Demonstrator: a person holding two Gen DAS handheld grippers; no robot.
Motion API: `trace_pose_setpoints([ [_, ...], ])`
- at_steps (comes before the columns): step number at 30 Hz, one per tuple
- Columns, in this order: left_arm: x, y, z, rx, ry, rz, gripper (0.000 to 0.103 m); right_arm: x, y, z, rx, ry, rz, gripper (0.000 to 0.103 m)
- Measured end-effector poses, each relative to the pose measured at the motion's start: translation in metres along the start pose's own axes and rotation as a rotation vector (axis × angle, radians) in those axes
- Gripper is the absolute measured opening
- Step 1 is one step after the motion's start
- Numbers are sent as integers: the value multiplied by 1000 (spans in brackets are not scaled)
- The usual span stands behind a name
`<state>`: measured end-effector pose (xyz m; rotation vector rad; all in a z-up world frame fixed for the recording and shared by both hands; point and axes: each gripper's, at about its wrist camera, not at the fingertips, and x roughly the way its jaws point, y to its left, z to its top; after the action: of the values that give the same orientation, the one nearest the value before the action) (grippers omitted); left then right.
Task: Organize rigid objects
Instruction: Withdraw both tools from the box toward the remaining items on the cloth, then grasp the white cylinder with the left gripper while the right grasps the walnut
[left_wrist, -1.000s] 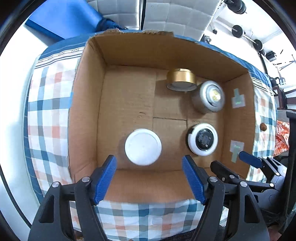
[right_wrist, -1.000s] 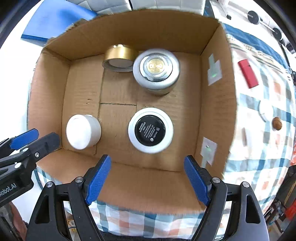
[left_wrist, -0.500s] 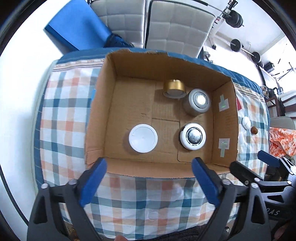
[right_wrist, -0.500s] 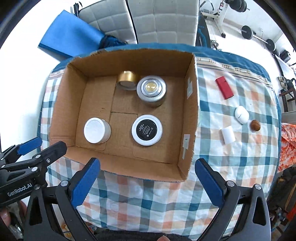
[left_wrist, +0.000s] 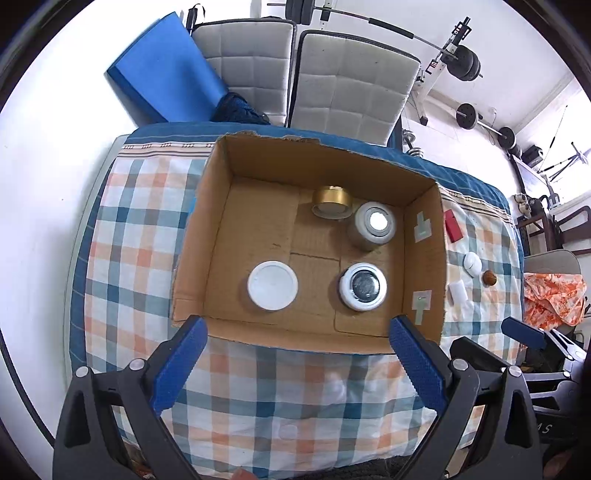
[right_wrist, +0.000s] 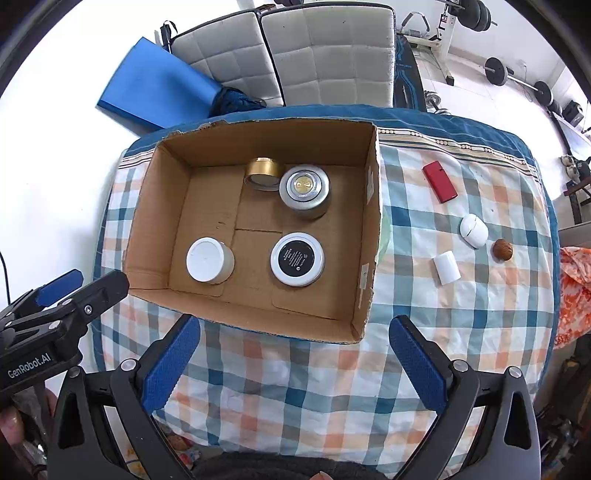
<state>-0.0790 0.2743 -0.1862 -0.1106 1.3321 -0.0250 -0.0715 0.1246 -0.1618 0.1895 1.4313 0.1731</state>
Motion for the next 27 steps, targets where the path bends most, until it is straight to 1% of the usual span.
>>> trace_pose_setpoints([
  [3,-4,-24,3,20,-16,-17,101,-5,-20,0,22,-5,9,103],
  [6,-3,-64,6,65,-31,-41,101,-14,-59,1,74,-13,7,103],
  [8,3,-95,5,103,-20,-66,101,-20,-98,1,125,-25,-21,103],
  [9,10,-118,5,129,-6,-82,101,-22,-112,1,143,-26,-34,103],
  [10,15,-135,4,149,4,-91,101,-24,-137,1,174,-26,-58,103],
  [11,23,-153,3,170,14,-98,101,-24,-154,3,194,-25,-77,103],
  [13,34,-183,0,196,25,-103,101,-22,-191,5,238,-17,-120,103],
  [15,56,-218,-1,221,44,-103,101,-18,-229,7,283,-8,-135,103],
  [16,67,-230,-2,224,60,-103,101,-14,-250,8,304,-4,-141,103],
  [17,76,-238,-4,223,74,-113,101,-10,-262,10,316,0,-143,103],
  [20,117,-259,-4,177,151,-152,101,7,-302,14,347,19,-127,103],
  [22,145,-268,-4,127,197,-165,95,21,-322,16,360,41,-123,102],
  [23,157,-271,-4,113,213,-160,87,30,-332,18,364,50,-113,101],
  [24,167,-275,-5,108,225,-147,75,39,-341,21,366,59,-107,101],
  [26,191,-281,-5,96,262,-126,68,54,-349,26,357,77,-104,100],
  [27,200,-283,-6,90,275,-120,68,63,-354,29,345,86,-101,99],
])
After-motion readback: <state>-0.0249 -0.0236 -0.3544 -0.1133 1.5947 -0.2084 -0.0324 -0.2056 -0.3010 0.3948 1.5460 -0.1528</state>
